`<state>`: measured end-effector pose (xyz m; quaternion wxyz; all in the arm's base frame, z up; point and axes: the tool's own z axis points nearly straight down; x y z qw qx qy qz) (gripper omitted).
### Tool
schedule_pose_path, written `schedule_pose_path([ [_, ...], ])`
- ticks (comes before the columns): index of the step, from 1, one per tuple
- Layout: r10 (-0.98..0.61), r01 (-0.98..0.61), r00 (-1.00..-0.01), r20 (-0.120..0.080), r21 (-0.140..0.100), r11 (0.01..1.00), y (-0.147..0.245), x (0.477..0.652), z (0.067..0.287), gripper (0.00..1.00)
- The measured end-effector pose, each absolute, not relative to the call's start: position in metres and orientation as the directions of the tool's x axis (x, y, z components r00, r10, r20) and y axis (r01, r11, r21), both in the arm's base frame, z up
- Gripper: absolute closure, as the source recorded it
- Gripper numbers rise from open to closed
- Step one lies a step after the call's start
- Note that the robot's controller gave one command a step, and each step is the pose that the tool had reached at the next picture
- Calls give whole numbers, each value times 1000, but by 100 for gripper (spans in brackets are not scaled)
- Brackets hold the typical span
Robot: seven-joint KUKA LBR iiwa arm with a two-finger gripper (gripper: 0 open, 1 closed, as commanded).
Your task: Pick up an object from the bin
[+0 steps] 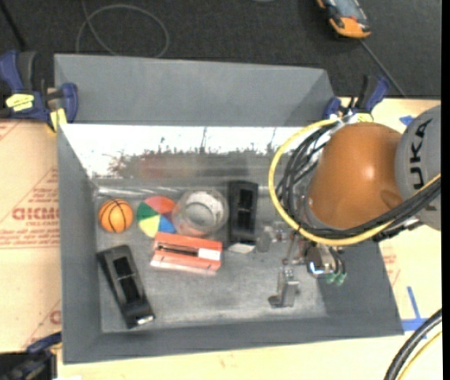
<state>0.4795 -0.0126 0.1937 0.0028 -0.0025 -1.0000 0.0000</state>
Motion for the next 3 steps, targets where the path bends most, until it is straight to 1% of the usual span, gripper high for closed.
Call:
schedule_pose_path([
  [1, 5, 5, -1000, -2, 0, 1000, -13, 481, 198, 0],
  [2, -25, -25, -1000, -12, 0, 1000, 36, 553, 138, 0],
  [3, 4, 4, -1000, 3, 1, 1000, 69, 565, 129, 0],
])
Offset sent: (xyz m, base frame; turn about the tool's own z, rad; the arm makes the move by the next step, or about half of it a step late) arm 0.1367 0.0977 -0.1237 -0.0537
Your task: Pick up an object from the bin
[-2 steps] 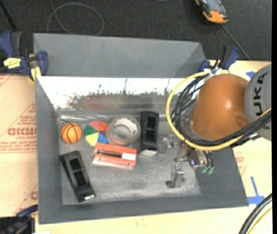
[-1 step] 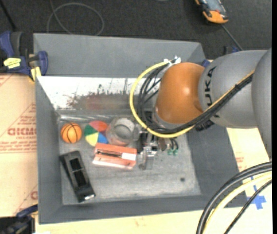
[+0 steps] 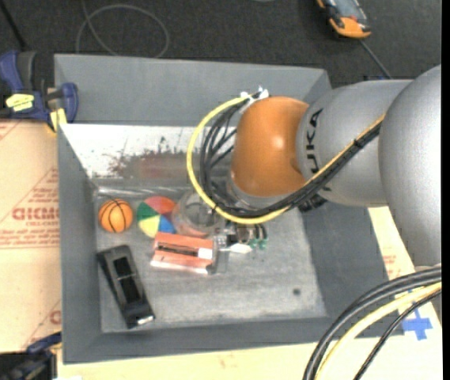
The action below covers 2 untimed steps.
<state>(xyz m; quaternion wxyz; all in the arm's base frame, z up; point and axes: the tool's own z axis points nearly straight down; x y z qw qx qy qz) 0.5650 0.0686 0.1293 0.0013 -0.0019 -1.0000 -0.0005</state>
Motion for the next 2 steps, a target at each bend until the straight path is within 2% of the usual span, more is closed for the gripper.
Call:
schedule_pose_path([
  [1, 79, 79, -997, -5, 2, 997, 75, 553, 132, 0],
  [2, 46, 46, -999, -12, 2, 999, 86, 548, 77, 0],
])
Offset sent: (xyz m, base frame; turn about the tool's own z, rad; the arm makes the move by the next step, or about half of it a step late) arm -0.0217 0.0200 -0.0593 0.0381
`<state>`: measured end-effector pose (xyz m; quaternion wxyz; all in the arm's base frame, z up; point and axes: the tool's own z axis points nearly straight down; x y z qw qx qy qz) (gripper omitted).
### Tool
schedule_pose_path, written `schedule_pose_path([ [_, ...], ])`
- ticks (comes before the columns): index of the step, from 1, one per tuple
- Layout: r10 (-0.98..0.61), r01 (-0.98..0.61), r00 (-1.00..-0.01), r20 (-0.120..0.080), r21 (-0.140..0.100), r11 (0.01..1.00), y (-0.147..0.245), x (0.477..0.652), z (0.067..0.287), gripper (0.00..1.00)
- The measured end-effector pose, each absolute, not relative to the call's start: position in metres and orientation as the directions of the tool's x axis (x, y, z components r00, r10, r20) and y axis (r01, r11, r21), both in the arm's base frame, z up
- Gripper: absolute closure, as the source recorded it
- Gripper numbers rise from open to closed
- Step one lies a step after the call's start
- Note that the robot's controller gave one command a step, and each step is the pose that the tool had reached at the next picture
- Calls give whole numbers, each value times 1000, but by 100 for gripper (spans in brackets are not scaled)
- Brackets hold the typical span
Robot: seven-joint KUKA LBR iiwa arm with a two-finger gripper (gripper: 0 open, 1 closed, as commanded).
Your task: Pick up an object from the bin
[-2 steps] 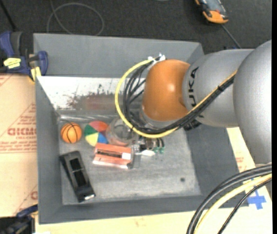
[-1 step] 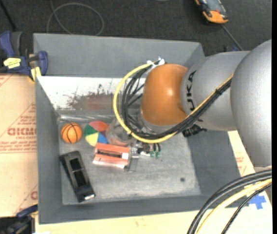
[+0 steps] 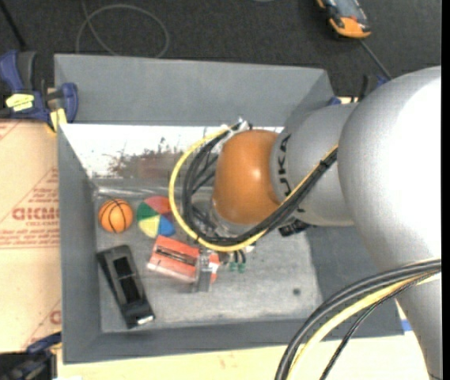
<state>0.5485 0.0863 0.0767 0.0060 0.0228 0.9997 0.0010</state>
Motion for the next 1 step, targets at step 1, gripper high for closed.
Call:
schedule_pose_path([
  [1, 167, 167, -986, -13, 4, 986, 92, 538, 73, 100],
])
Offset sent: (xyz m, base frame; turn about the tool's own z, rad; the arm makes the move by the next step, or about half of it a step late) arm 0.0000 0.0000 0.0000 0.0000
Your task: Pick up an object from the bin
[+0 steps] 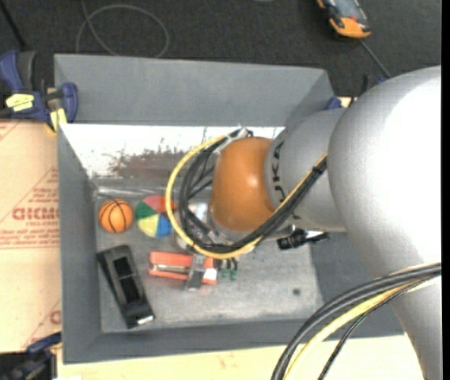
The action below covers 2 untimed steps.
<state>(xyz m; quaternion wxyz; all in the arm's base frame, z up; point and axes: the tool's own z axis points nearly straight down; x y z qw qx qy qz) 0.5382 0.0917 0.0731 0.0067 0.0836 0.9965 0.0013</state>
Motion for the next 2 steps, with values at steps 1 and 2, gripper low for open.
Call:
schedule_pose_path([
  [1, 166, 166, -986, -13, 4, 986, 92, 538, 73, 100],
  [2, 166, 166, -986, -6, 1, 986, 91, 537, 77, 100],
])
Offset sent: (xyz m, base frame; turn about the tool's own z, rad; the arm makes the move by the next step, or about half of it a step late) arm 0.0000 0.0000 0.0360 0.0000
